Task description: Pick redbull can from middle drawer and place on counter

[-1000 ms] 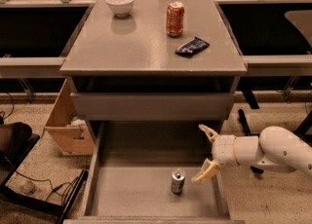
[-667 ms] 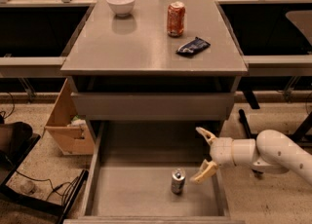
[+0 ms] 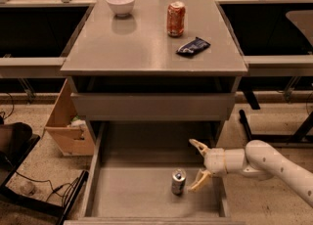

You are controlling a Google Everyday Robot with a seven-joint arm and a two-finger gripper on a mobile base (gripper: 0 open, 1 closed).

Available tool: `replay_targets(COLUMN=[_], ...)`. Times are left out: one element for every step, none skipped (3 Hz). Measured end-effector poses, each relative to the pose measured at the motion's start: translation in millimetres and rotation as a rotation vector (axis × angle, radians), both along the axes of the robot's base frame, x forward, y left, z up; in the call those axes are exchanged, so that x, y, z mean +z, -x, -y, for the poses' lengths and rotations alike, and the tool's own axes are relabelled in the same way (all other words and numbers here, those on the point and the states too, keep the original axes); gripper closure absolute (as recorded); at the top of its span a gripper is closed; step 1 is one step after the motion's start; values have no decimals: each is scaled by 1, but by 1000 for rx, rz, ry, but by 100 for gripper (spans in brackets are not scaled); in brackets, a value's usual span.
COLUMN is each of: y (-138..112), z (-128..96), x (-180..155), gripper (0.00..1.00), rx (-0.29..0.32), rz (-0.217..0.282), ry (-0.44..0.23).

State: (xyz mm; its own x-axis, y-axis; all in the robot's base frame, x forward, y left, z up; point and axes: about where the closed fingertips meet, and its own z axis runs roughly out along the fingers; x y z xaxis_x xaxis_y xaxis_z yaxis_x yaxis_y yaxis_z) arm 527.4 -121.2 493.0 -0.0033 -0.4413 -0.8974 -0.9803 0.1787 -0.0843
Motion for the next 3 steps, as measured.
replay_targets(y=[11, 23, 28], z=[-8, -29, -39], x=[-17, -41, -52], gripper=[0, 1, 23], rx=[31, 78, 97], rz=[-33, -84, -101], ry=[0, -12, -19])
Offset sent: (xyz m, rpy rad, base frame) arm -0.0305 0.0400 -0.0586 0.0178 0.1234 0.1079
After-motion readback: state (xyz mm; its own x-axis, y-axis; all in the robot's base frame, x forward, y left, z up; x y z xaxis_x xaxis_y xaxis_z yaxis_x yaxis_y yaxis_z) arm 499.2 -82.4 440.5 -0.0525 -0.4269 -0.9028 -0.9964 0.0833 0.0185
